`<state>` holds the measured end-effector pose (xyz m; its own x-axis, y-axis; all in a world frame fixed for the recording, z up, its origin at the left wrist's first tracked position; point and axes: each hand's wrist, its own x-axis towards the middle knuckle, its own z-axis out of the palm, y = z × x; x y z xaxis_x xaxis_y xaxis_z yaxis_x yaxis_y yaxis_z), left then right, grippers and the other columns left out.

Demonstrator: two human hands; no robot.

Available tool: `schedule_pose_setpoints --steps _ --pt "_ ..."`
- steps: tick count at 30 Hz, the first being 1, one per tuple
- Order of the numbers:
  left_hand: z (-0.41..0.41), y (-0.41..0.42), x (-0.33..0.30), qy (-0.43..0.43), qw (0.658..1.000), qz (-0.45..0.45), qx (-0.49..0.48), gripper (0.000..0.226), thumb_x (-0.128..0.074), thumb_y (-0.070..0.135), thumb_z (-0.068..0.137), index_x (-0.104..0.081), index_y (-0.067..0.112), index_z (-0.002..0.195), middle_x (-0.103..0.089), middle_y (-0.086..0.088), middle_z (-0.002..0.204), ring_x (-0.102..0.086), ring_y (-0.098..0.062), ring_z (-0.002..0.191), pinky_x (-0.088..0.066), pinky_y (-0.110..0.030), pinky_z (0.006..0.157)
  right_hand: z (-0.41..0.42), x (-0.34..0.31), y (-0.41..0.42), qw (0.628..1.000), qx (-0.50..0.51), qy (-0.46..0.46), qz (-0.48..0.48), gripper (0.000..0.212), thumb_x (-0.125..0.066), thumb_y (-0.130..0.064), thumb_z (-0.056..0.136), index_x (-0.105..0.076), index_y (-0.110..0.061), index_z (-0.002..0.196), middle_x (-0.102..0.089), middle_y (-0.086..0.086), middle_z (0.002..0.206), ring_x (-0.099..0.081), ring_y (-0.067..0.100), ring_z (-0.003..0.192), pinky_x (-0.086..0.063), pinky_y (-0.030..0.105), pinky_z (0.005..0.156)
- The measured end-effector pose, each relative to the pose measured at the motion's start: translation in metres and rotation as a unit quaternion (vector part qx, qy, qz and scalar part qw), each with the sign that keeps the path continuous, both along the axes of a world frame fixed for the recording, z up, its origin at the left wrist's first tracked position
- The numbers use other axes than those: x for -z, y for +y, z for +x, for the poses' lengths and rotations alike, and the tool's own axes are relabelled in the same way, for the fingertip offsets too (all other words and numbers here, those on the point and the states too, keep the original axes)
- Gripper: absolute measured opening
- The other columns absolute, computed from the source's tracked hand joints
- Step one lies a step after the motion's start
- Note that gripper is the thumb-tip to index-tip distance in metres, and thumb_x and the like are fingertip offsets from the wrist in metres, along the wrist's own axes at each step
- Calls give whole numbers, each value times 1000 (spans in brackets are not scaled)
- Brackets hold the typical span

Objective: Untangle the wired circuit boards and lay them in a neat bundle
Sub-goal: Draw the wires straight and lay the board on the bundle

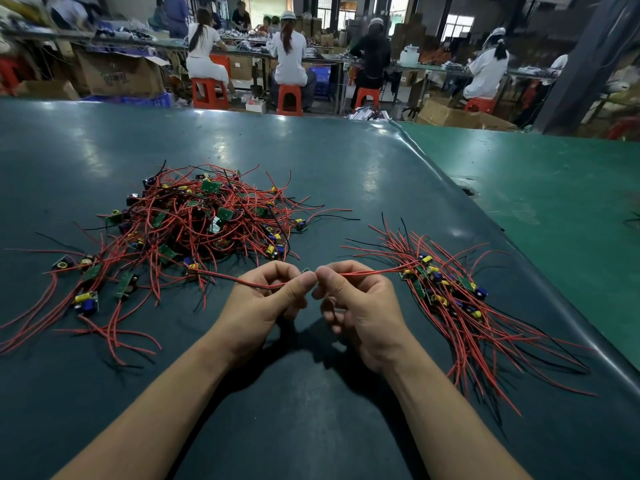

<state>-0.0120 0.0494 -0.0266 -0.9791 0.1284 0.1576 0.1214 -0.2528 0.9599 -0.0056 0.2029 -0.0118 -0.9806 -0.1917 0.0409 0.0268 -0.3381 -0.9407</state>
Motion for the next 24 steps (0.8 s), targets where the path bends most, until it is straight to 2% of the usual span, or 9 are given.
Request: schedule_pose_setpoints --steps 2,5,10,16,20,24 --pt "-1 0 2 3 1000 -6 -3 36 -87 35 68 -60 12 74 -55 -1 57 -43 -13 49 -36 -20 48 0 -1 0 1000 12 1 9 10 -76 -28 69 -70 -20 70 -64 5 63 -48 12 41 -34 17 37" --pt "-1 1 3 2 1000 -8 -6 33 -83 43 64 -61 18 69 -55 0 57 -42 -14 51 -35 -21 50 -1 -1 -1 998 50 -5 32 10 -77 -26 72 -71 -22 64 -64 4 60 -46 10 40 -34 17 38" --pt "-2 1 3 -9 1000 10 -13 32 -83 34 68 -56 17 68 -52 1 55 -41 -14 50 -35 -22 49 -7 1 3 992 125 -21 6 12 -73 -17 84 -66 -16 74 -64 2 59 -43 8 38 -31 16 35" --pt "0 3 2 -4 1000 14 -5 33 -84 28 68 -54 15 66 -50 -1 54 -39 -13 48 -33 -20 49 -13 4 10 975 223 9 15 17 -72 -15 87 -63 -10 74 -65 1 57 -41 7 34 -29 15 35" --pt "-1 1 1 -11 1000 12 -17 23 -77 28 72 -58 21 62 -52 0 54 -40 -14 48 -35 -21 49 -13 4 11 977 210 11 18 19 -72 -21 86 -64 -11 73 -66 3 59 -43 8 35 -30 16 35" --pt "-3 -1 2 -16 999 13 -30 25 -83 40 64 -64 23 65 -57 1 59 -43 -14 52 -35 -23 50 -11 3 10 993 117 -11 16 26 -75 -36 72 -66 -12 78 -70 6 68 -47 10 39 -33 17 36"
